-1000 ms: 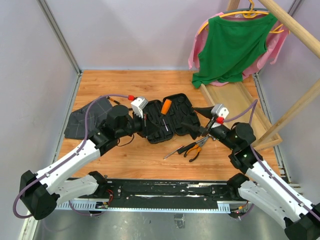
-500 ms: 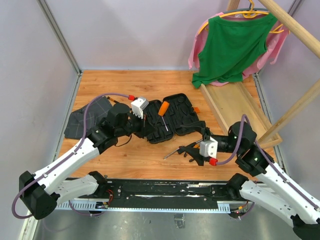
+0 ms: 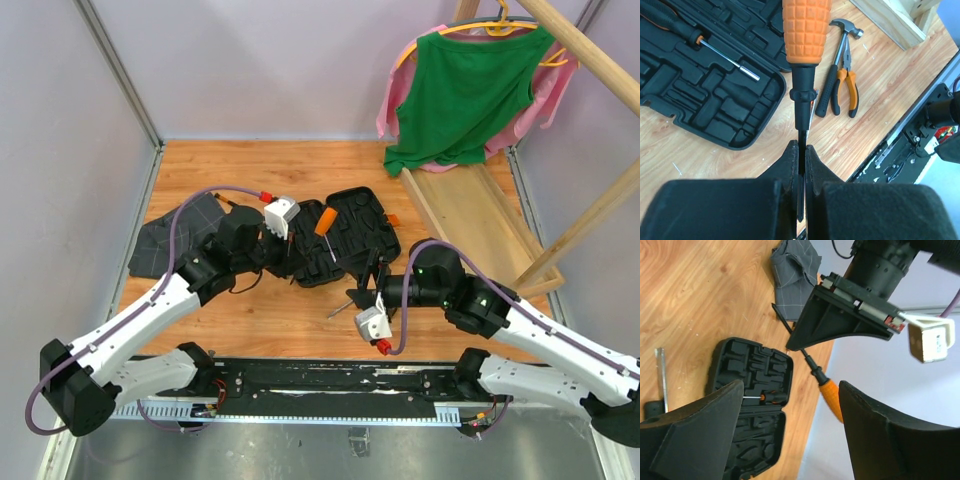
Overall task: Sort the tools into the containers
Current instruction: Pick up the screwdriver from the center of the board.
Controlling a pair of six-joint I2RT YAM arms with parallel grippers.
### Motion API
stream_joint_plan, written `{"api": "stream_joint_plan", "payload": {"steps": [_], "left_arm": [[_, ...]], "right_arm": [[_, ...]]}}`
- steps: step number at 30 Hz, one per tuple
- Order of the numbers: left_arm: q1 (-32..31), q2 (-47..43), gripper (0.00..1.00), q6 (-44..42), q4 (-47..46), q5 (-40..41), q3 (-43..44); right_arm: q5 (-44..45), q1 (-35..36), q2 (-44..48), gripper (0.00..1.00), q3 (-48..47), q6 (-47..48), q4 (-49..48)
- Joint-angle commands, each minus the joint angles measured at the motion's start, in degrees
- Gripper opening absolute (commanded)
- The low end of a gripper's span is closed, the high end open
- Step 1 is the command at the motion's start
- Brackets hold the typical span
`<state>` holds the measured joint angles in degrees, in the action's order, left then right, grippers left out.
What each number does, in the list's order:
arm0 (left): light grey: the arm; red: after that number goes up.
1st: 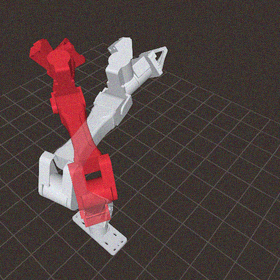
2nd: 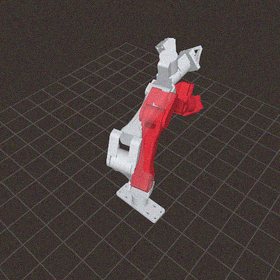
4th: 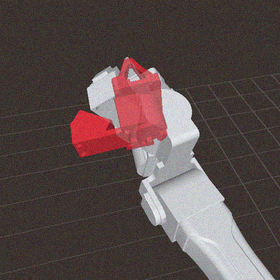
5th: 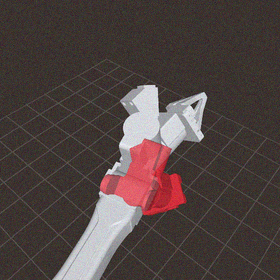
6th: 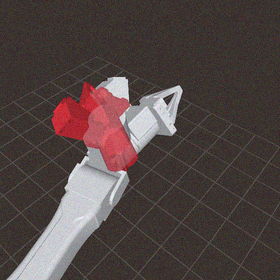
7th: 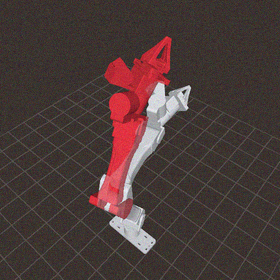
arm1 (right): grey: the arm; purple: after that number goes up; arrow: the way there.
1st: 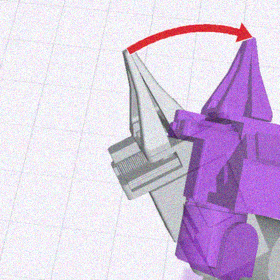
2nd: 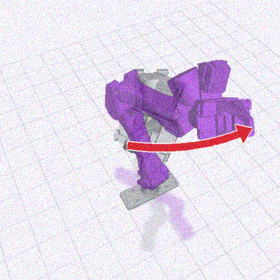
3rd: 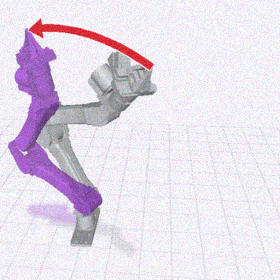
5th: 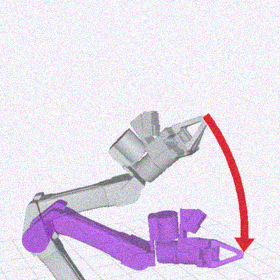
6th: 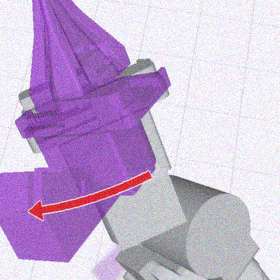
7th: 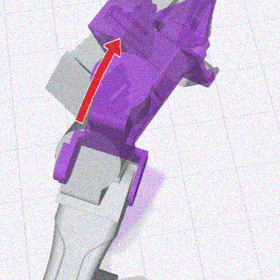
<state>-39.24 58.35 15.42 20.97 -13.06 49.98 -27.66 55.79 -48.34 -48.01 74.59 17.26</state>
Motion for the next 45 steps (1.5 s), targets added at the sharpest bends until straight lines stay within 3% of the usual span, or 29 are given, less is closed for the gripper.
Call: {"api": "stream_joint_plan", "payload": {"steps": [1, 8, 16, 31, 45], "left_arm": [[-0.28, 0.66, 0.00, -0.91, -0.47, -0.96, 1.97], [-0.37, 2.58, 0.00, -2.00, 0.11, -5.36, 2.38], [-3.60, 2.80, 0.00, -3.91, 1.33, -5.23, 2.41], [-7.45, 1.51, 0.01, -5.73, 1.62, -5.55, 1.97], [-8.56, 1.06, 0.01, -5.93, 2.04, -4.76, 2.06]], "right_arm": [[4.56, 2.74, -1.15, 0.76, -3.05, 8.43, -1.18], [18.26, 6.22, -7.33, 0.69, -6.96, 17.20, 2.02], [27.62, 6.07, -10.99, 0.68, -8.08, 19.27, 4.02], [28.06, 2.98, -12.71, 0.60, -7.35, 17.39, 5.01], [27.77, 0.75, -15.43, 0.41, -7.54, 16.22, 5.05]]}}
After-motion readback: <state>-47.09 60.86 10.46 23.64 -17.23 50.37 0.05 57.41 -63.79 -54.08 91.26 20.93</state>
